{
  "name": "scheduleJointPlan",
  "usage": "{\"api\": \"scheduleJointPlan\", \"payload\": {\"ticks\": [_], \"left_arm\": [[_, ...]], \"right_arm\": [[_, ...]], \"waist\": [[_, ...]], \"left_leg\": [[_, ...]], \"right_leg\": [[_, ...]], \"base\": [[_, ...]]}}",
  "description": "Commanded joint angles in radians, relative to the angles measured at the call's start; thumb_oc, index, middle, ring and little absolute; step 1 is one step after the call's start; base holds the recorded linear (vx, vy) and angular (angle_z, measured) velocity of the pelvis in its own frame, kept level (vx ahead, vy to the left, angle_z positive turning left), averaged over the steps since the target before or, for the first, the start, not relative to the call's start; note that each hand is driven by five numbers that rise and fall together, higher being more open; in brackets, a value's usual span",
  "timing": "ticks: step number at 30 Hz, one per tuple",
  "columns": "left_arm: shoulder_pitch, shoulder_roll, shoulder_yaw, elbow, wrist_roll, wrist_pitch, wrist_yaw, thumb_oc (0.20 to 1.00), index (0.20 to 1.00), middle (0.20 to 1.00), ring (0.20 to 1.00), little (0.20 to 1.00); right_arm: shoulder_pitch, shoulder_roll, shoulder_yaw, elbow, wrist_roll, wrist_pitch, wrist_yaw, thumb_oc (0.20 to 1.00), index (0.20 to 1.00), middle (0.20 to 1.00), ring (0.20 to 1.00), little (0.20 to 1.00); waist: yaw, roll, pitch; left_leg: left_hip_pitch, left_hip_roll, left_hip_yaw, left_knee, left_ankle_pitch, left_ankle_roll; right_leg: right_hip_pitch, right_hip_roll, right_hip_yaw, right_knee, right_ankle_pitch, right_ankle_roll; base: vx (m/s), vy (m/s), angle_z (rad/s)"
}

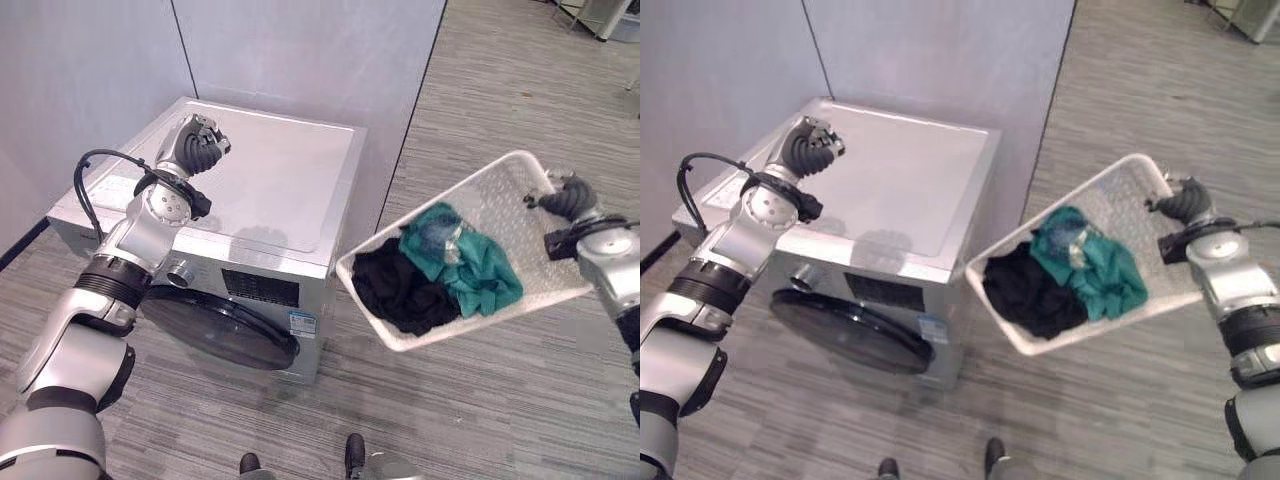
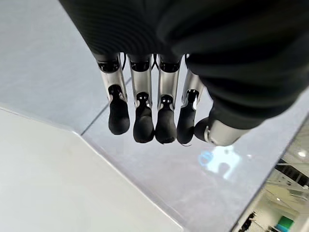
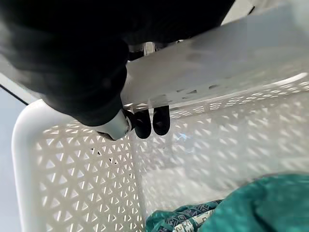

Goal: Grab the laundry basket,head to the washer,open it,put in the laundry and shut it.

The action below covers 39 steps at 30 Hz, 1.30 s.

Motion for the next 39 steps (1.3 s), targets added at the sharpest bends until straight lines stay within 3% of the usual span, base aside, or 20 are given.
{"api": "scheduleJointPlan", "payload": {"ticks": [1, 4, 7, 9, 11, 14, 19, 26, 32, 39], "left_arm": [[-0.023, 0.022, -0.042, 0.046, -0.025, -0.033, 0.010, 0.200, 0.200, 0.200, 0.200, 0.200], [-0.026, 0.025, -0.051, 0.040, -0.036, -0.033, 0.006, 0.200, 0.200, 0.200, 0.200, 0.200], [-0.035, 0.033, -0.062, 0.046, -0.067, -0.038, 0.008, 0.200, 0.200, 0.200, 0.200, 0.200], [-0.038, 0.018, -0.078, 0.066, -0.085, -0.042, 0.005, 0.200, 0.200, 0.200, 0.200, 0.200], [-0.055, 0.007, -0.097, 0.098, -0.090, -0.049, 0.008, 0.200, 0.200, 0.200, 0.200, 0.200], [-0.065, -0.004, -0.113, 0.130, -0.096, -0.059, 0.015, 0.200, 0.200, 0.200, 0.200, 0.200], [-0.045, -0.016, -0.117, 0.135, -0.090, -0.071, 0.010, 0.200, 0.200, 0.200, 0.200, 0.200], [-0.048, -0.002, -0.130, 0.165, -0.114, -0.078, 0.022, 0.200, 0.200, 0.200, 0.200, 0.200], [-0.050, -0.017, -0.149, 0.204, -0.122, -0.079, 0.024, 0.200, 0.200, 0.200, 0.200, 0.200], [-0.038, -0.045, -0.157, 0.226, -0.129, -0.081, 0.024, 0.200, 0.200, 0.200, 0.200, 0.200]], "right_arm": [[-0.274, -0.071, 0.004, 0.029, 0.101, -0.125, -0.049, 0.200, 0.200, 0.200, 0.200, 0.200], [-0.379, -0.079, 0.070, 0.081, 0.110, -0.129, -0.052, 0.200, 0.200, 0.200, 0.200, 0.200], [-0.565, -0.062, 0.192, 0.201, 0.141, -0.135, -0.050, 0.200, 0.200, 0.200, 0.200, 0.200], [-0.684, -0.058, 0.269, 0.295, 0.147, -0.122, -0.046, 0.200, 0.200, 0.200, 0.200, 0.200], [-0.750, -0.053, 0.316, 0.349, 0.141, -0.117, -0.049, 0.200, 0.200, 0.200, 0.200, 0.200], [-0.816, -0.057, 0.349, 0.403, 0.156, -0.123, -0.054, 0.200, 0.200, 0.200, 0.200, 0.200], [-0.853, -0.027, 0.362, 0.472, 0.151, -0.118, -0.036, 0.200, 0.200, 0.200, 0.200, 0.200], [-0.890, 0.117, 0.360, 0.560, 0.108, -0.095, -0.021, 0.200, 0.200, 0.200, 0.200, 0.200], [-0.961, 0.146, 0.382, 0.630, 0.090, -0.089, -0.018, 0.200, 0.200, 0.200, 0.200, 0.200], [-1.017, 0.146, 0.386, 0.663, 0.119, -0.100, -0.022, 0.200, 0.200, 0.200, 0.200, 0.200]], "waist": [[0.038, -0.059, -0.106], [0.047, -0.074, -0.098], [0.069, -0.105, -0.072], [0.067, -0.126, -0.079], [0.075, -0.140, -0.085], [0.094, -0.152, -0.081], [0.122, -0.142, -0.105], [0.182, -0.141, -0.127], [0.201, -0.161, -0.141], [0.212, -0.193, -0.158]], "left_leg": [[-0.010, 0.069, 0.000, 0.139, -0.007, -0.026], [-0.047, 0.085, -0.026, 0.229, 0.030, -0.027], [-0.123, 0.087, -0.124, 0.363, 0.077, -0.010], [-0.133, 0.118, -0.110, 0.256, 0.071, -0.004], [-0.143, 0.122, -0.085, 0.131, 0.053, -0.005], [-0.185, 0.110, -0.102, 0.096, 0.067, -0.024], [-0.170, 0.072, -0.087, 0.093, 0.011, -0.031], [-0.088, 0.001, 0.006, 0.068, -0.059, 0.017], [-0.075, -0.034, 0.017, 0.061, -0.078, 0.035], [-0.074, -0.051, 0.001, 0.065, -0.098, 0.047]], "right_leg": [[-0.031, -0.040, 0.020, 0.107, -0.227, 0.020], [-0.021, -0.022, 0.025, 0.098, -0.229, 0.005], [-0.008, -0.007, 0.048, 0.097, -0.229, -0.015], [0.001, -0.016, 0.025, 0.086, -0.237, -0.003], [0.003, -0.027, 0.026, 0.091, -0.255, 0.006], [0.018, -0.035, 0.032, 0.092, -0.265, 0.014], [0.043, -0.079, 0.031, 0.099, -0.262, 0.050], [0.024, -0.183, 0.020, 0.172, -0.218, 0.129], [0.027, -0.227, -0.013, 0.187, -0.148, 0.171], [0.045, -0.238, -0.039, 0.177, -0.119, 0.186]], "base": [[-0.02, -0.077, -0.02], [-0.02, -0.089, 0.00], [0.00, -0.069, -0.18], [0.10, 0.065, 0.09], [0.14, 0.128, 0.52], [0.12, 0.108, 0.04], [0.18, 0.196, -0.21], [0.13, 0.199, -0.29], [0.11, 0.108, -0.08], [0.05, 0.037, 0.03]]}}
